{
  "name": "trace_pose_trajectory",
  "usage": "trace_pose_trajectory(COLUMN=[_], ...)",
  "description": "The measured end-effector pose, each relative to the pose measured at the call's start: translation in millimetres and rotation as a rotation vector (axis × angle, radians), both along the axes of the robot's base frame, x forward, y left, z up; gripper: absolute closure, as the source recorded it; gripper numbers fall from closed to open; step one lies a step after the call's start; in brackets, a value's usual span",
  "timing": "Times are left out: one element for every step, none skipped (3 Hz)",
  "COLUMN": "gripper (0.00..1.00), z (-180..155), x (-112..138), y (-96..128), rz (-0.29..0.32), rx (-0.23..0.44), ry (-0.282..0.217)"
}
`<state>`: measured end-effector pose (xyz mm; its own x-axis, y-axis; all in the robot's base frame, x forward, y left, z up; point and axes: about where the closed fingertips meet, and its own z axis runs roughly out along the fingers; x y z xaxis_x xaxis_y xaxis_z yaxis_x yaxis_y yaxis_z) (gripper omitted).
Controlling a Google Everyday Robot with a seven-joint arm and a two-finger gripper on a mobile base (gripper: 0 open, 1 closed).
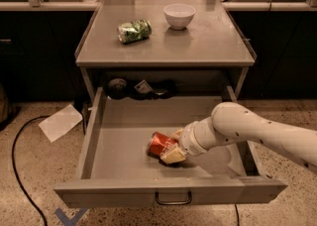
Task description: Place coke can into top drawer
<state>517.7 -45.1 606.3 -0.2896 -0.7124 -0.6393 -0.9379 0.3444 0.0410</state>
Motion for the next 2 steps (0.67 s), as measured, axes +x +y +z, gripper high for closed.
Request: trace_pose_trajectory(gripper=[0.58, 0.36], z=[0.0, 0.0], x=[0.0, 0.0], y=[0.0, 0.0], rz=[0.0, 0.0], rx=[0.0, 0.0], ry=[0.0, 0.0])
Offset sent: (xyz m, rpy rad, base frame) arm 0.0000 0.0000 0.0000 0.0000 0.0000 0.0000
